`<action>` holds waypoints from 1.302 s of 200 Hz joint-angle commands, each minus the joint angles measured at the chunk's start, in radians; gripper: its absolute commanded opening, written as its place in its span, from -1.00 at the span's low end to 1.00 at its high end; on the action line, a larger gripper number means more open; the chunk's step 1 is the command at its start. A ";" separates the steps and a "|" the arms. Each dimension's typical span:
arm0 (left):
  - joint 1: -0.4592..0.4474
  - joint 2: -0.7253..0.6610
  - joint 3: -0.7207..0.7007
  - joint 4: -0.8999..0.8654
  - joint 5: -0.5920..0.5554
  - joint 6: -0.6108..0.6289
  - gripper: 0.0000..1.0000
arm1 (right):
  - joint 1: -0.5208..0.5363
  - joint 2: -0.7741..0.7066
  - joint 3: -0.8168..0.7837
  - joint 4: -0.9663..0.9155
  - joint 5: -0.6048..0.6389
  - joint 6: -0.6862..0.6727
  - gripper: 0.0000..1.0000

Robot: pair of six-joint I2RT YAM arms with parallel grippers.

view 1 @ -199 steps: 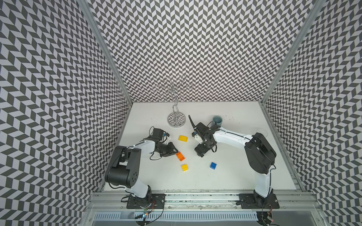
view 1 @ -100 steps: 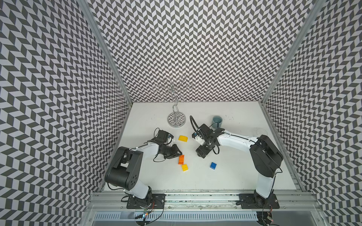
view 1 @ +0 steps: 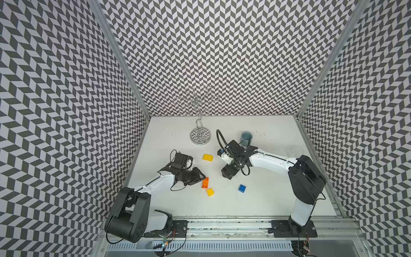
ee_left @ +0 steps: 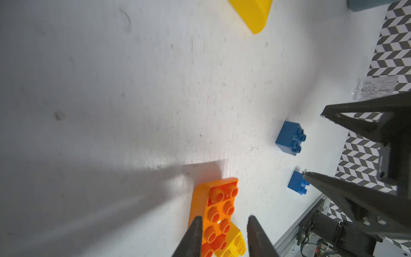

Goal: Assemble the letter s with lego
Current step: Adjust the lego brick at the center of the board.

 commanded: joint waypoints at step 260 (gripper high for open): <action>-0.156 0.032 0.095 0.112 0.026 -0.165 -0.22 | 0.009 0.051 -0.034 0.062 0.001 -0.092 0.36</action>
